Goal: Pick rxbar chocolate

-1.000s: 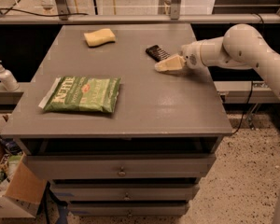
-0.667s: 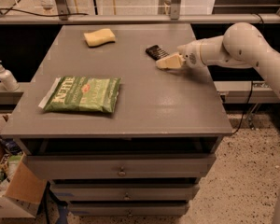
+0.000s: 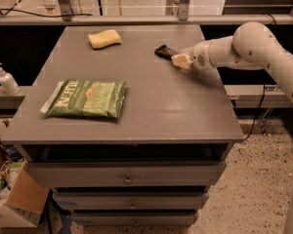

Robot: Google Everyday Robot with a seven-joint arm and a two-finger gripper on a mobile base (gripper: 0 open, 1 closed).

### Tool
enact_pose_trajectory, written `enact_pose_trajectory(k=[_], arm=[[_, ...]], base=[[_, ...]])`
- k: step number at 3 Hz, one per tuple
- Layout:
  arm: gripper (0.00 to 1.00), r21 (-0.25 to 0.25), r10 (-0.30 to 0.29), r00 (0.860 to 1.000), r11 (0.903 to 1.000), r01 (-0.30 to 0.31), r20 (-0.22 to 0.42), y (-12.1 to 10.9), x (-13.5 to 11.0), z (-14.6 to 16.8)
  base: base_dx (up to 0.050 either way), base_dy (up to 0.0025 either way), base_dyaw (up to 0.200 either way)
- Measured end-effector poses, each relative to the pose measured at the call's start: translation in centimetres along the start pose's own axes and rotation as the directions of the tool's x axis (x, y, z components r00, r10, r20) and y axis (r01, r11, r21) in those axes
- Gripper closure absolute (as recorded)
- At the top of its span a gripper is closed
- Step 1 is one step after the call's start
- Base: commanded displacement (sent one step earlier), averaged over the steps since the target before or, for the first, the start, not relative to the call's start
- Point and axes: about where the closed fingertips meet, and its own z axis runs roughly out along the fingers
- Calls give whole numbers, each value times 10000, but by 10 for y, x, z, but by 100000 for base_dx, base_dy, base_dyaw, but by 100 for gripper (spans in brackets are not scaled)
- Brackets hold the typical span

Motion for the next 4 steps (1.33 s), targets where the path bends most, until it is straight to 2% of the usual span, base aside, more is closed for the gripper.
enact_pose_trajectory(k=[4], arm=[[100,-1,-6,10000,10000,6,3,0,0,0]], base=[[0,0,0]])
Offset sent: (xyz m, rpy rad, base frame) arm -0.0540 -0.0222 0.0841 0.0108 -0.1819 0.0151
